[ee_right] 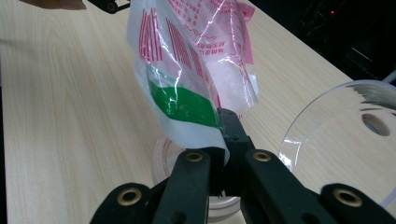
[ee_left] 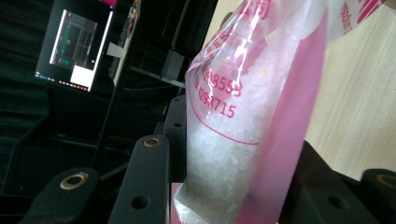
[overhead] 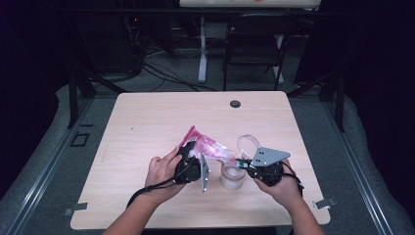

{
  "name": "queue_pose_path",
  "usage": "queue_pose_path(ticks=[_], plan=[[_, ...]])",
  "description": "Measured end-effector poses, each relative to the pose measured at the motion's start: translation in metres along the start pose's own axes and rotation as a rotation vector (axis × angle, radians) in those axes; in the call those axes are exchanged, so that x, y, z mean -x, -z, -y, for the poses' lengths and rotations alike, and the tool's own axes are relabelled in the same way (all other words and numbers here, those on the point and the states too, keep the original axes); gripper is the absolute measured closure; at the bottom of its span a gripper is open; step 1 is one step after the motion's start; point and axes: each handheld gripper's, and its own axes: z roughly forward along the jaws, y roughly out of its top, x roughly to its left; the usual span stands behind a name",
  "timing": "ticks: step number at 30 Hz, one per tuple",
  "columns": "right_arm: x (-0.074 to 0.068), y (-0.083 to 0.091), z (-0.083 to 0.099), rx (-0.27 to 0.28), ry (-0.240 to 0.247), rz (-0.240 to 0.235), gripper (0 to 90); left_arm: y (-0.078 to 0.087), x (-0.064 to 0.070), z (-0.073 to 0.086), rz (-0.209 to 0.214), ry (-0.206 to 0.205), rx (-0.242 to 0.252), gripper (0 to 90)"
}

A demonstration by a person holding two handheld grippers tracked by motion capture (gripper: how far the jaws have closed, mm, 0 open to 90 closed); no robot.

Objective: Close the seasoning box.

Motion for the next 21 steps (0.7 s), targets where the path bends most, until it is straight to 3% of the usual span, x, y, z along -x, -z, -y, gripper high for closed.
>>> queue_pose_path(ticks=[21], plan=[[-0.005,-0.001,-0.006,0.03,0.0,0.019,90.0,0.0,0.017,0.01,0.044,0.088,-0.013,70.7]])
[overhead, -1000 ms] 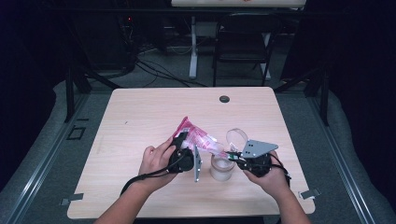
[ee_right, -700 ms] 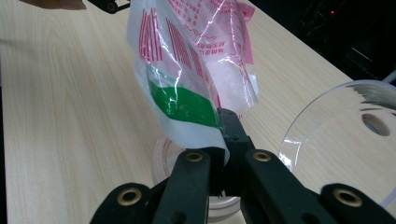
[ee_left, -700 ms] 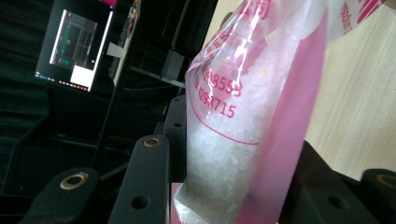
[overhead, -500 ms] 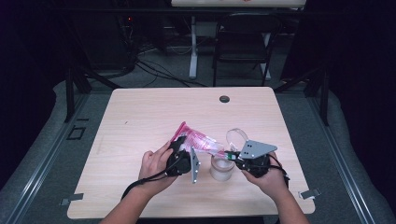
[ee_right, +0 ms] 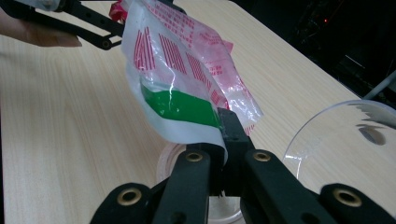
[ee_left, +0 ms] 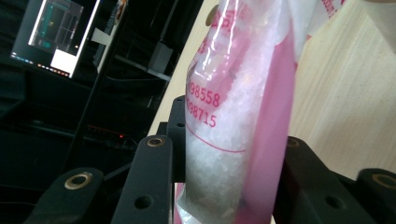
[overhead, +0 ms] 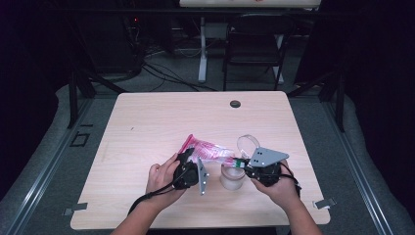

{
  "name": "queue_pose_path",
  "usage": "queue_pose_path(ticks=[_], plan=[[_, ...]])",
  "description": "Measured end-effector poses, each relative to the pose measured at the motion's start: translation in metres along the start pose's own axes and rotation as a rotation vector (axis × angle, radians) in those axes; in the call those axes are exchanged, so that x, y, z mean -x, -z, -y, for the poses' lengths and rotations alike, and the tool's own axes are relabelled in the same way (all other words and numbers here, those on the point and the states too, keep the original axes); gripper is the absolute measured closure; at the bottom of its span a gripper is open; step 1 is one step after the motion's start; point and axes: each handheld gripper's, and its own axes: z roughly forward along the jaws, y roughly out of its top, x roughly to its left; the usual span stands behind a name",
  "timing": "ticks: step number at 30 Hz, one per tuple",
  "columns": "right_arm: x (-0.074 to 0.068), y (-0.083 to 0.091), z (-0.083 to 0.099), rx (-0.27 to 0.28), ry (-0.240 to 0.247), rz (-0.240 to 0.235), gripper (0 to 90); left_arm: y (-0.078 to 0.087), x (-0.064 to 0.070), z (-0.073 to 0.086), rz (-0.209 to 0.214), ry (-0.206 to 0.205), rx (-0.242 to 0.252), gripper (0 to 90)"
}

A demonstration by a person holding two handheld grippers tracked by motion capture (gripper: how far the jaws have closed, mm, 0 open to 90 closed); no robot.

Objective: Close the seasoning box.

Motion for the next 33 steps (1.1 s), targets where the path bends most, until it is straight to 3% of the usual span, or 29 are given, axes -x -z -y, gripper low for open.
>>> queue_pose_path(ticks=[6,16,19,26,33], plan=[[-0.002,-0.001,-0.002,0.005,0.007,-0.001,90.0,-0.003,0.005,0.004,0.03,0.056,0.012,71.3],[-0.005,-0.002,-0.003,0.01,0.014,0.001,90.0,-0.005,0.011,0.008,0.071,0.113,0.014,72.2],[-0.005,-0.002,-0.004,0.007,0.017,0.003,90.0,-0.007,0.014,0.009,0.085,0.151,0.024,72.5],[-0.007,-0.004,-0.004,0.005,0.02,-0.001,90.0,-0.009,0.016,0.011,0.11,0.188,0.023,72.8],[-0.008,-0.005,-0.005,0.003,0.024,-0.001,90.0,-0.011,0.02,0.013,0.117,0.193,0.022,73.4]])
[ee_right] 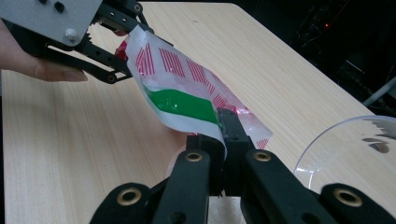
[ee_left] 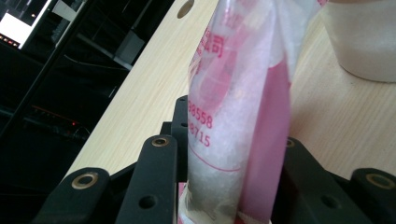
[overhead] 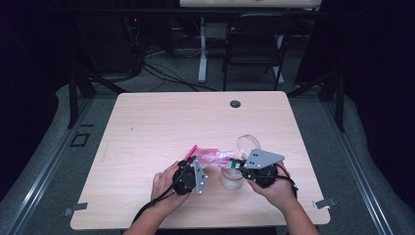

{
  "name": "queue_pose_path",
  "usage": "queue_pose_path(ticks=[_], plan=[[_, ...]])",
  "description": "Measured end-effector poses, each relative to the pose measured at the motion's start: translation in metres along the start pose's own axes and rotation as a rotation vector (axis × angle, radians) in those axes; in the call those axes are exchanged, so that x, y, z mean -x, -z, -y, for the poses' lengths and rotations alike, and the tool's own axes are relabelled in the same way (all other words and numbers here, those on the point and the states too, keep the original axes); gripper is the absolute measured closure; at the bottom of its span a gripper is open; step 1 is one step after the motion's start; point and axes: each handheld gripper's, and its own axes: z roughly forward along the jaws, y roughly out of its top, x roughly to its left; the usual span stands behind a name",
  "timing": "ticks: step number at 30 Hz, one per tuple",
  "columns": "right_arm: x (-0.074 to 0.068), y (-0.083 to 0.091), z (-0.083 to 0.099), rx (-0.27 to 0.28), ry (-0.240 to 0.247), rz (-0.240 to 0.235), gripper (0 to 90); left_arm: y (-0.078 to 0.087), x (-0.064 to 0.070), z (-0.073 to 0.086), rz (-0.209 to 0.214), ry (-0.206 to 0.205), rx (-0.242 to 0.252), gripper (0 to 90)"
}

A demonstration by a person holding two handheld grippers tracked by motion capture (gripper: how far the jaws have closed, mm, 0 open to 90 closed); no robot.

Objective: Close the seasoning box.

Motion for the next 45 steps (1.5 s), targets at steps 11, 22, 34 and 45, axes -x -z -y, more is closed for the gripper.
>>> queue_pose_path(ticks=[11,22,34,45], plan=[[-0.003,-0.003,-0.001,0.002,0.003,-0.01,90.0,-0.006,0.006,0.007,0.046,0.072,0.006,73.8],[-0.008,-0.009,-0.003,0.001,0.015,-0.017,88.6,-0.013,0.01,0.017,0.132,0.181,-0.008,75.3],[-0.01,-0.009,-0.006,0.045,0.001,-0.02,60.3,-0.017,0.007,0.021,0.175,0.27,-0.011,76.8],[-0.006,-0.003,-0.006,0.089,-0.036,-0.046,53.2,-0.02,-0.001,0.028,0.206,0.355,-0.013,77.6]])
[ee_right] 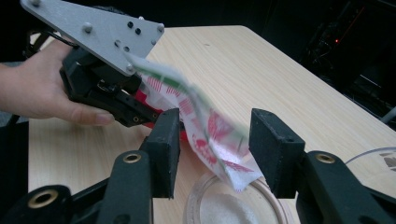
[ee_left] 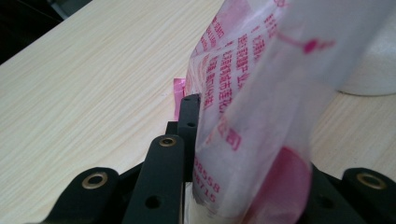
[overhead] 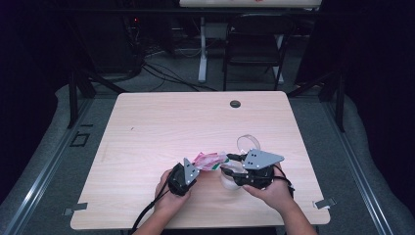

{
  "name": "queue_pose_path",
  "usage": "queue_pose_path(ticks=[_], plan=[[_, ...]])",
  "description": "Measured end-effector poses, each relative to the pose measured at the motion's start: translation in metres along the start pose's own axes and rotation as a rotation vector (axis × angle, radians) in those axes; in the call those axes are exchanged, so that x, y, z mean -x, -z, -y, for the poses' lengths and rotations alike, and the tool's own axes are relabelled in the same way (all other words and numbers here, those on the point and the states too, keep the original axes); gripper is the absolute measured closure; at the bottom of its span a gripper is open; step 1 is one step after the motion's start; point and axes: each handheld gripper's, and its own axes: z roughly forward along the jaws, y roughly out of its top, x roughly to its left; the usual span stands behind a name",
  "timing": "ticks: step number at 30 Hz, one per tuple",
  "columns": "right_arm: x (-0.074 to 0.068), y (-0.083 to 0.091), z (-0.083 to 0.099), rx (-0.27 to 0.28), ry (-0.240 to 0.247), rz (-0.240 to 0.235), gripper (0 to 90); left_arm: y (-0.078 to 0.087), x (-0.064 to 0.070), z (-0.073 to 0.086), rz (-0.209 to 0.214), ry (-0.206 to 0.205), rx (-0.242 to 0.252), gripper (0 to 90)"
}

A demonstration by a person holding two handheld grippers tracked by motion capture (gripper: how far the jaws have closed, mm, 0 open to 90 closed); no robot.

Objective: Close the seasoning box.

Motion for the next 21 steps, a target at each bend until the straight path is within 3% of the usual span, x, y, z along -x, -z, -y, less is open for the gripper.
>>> queue_pose_path(ticks=[7,13,21], plan=[[0.003,0.007,-0.003,0.033,-0.025,-0.011,53.3,-0.001,-0.007,0.003,0.033,0.049,-0.003,78.1],[0.005,0.011,-0.003,0.047,-0.033,-0.003,53.3,-0.002,-0.014,0.008,0.065,0.12,0.014,78.3],[0.008,0.012,-0.001,0.046,-0.045,0.017,53.3,-0.002,-0.022,0.011,0.099,0.165,0.027,78.6]])
